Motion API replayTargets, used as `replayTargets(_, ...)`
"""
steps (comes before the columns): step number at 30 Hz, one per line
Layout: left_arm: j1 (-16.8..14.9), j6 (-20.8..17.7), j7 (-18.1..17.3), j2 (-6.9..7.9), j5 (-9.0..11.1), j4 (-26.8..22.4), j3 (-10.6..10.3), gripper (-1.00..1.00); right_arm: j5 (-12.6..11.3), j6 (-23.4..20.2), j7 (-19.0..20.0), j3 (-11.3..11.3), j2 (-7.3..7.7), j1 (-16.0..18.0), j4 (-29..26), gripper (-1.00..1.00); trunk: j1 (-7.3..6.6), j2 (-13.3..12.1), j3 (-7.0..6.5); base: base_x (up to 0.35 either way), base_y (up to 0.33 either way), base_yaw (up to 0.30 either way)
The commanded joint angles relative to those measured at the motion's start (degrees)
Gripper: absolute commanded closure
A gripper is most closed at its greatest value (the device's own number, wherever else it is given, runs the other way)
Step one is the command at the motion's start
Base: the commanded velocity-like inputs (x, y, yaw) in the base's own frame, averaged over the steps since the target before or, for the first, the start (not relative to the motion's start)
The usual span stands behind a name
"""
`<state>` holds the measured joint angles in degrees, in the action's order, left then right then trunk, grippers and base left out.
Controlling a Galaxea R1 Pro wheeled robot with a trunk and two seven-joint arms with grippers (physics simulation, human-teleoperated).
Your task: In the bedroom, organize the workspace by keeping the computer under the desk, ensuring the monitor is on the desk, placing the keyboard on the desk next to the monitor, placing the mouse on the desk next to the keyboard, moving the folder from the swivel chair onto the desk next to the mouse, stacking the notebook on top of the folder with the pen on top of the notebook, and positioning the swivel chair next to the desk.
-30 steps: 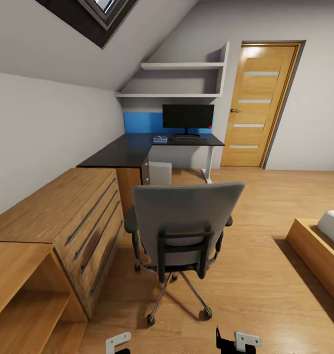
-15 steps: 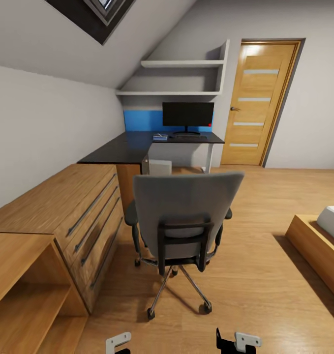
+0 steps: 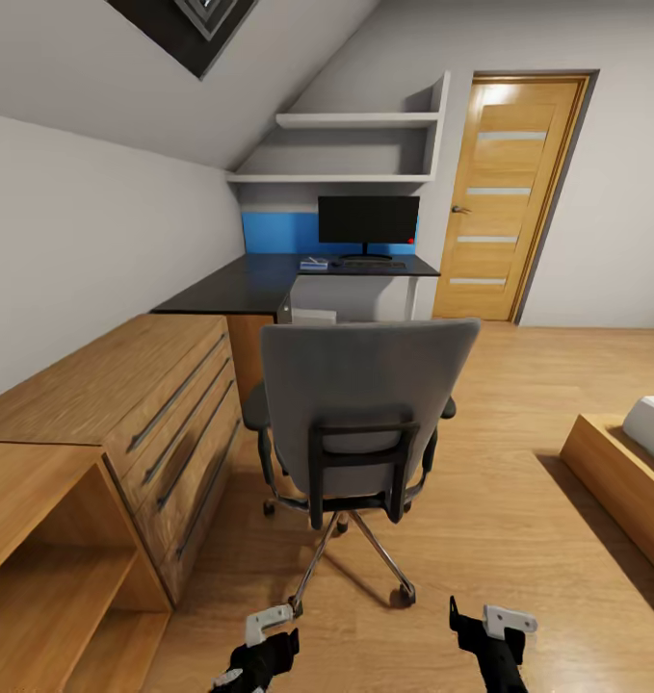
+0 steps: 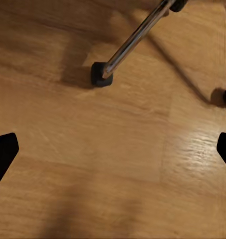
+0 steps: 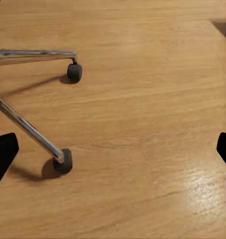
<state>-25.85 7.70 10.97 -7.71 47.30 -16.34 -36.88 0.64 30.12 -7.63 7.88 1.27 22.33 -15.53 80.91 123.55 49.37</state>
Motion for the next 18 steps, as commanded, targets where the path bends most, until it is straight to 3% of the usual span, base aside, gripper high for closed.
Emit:
replayTargets(1,-1.6,-1.8,0.9,0.09,0.4,-1.0,-0.5,-1.00,-0.1,-1.9,-0.8,0.0,0.15,0.9,-1.6,-1.00,0.22,0.4,0.24,0.000,0.000,0.000)
replayTargets(2,-5.7,-6.2,2.3,0.24,0.5,-2.0,-0.5,-1.00,-0.3,-6.4,-1.5,0.0,0.95,3.1,-4.4,-1.00,0.44,0.8,0.42,0.000,0.000,0.000)
replayTargets(6,-11.5,-10.7,4.3,0.86,0.5,-2.3,-0.5,-1.00,-0.8,-11.7,-1.9,0.0,2.70,6.7,-6.0,-1.00,1.31,2.4,1.14,0.000,0.000,0.000)
replayTargets(7,-14.7,-12.5,5.4,1.54,0.5,-2.3,-0.4,-1.00,-1.8,-14.3,-1.9,0.1,3.81,9.3,-6.4,-1.00,1.53,2.8,1.32,0.000,0.000,0.000)
replayTargets(12,-19.6,-15.7,6.4,2.33,0.6,-2.3,-0.4,-1.00,-5.2,-18.6,-1.6,0.0,5.96,14.1,-6.7,-1.00,2.63,4.8,2.22,0.000,0.000,0.000)
replayTargets(13,-22.3,-19.2,6.6,2.72,0.7,-2.2,-0.4,-1.00,-6.7,-22.3,-1.4,0.0,7.08,16.6,-6.9,-1.00,2.85,5.3,2.40,0.000,0.000,0.000)
replayTargets(18,-25.0,-22.8,6.7,3.22,0.8,-2.2,0.9,-1.00,-7.6,-25.9,-0.9,0.3,7.87,18.8,-7.8,-1.00,3.95,7.3,3.29,0.000,0.000,0.000)
